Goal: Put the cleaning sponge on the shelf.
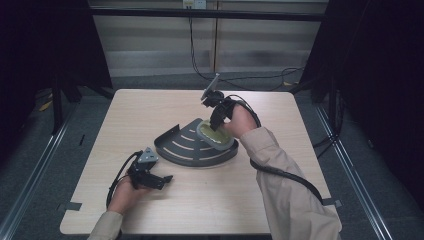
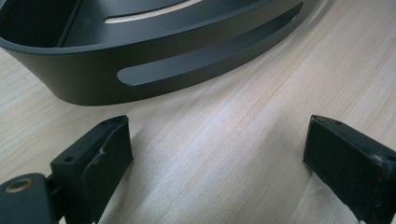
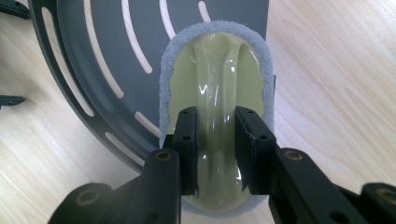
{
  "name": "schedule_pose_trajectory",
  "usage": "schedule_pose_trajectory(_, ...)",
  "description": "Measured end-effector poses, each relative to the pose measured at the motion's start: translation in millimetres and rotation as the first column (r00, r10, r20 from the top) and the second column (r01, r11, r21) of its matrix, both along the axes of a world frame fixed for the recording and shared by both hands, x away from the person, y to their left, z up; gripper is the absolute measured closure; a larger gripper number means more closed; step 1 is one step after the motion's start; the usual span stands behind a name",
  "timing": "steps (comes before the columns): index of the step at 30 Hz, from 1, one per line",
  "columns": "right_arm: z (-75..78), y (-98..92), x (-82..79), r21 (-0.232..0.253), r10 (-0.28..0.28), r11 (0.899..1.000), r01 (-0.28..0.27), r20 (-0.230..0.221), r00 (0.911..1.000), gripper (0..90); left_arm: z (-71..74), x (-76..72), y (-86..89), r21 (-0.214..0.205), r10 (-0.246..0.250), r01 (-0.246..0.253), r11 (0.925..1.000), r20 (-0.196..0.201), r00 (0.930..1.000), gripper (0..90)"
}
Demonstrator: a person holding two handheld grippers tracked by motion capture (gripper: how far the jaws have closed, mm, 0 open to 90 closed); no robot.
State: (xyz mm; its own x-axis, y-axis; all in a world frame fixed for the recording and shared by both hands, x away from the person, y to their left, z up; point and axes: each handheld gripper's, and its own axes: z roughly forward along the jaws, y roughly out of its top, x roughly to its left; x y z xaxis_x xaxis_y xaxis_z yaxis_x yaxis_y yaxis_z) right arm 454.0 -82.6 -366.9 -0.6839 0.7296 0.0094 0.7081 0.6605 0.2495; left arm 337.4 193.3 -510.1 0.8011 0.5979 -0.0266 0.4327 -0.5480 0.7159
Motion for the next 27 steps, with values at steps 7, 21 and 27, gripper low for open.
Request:
schedule_pose_trajectory(7, -7.3, 2.7, 1.3, 0.007, -0.006, 1.000, 0.006, -0.005, 1.0000, 71.5, 0.0, 0.0, 0.0, 0.000, 0.000, 0.000, 1.0000, 0.000, 1.0000, 7.4)
schedule_pose_trajectory(21, -19.5, 8.5, 5.0, 0.005, 0.003, 1.000, -0.003, -0.013, 0.9999, 71.5, 0.0, 0.0, 0.0, 0.000, 0.000, 0.000, 1.0000, 0.000, 1.0000, 7.4)
schedule_pose_trajectory(27, -21.8, 9.7, 6.5, 0.011, 0.001, 1.000, -0.001, -0.014, 0.9999, 71.4, 0.0, 0.0, 0.0, 0.000, 0.000, 0.000, 1.0000, 0.000, 1.0000, 7.4)
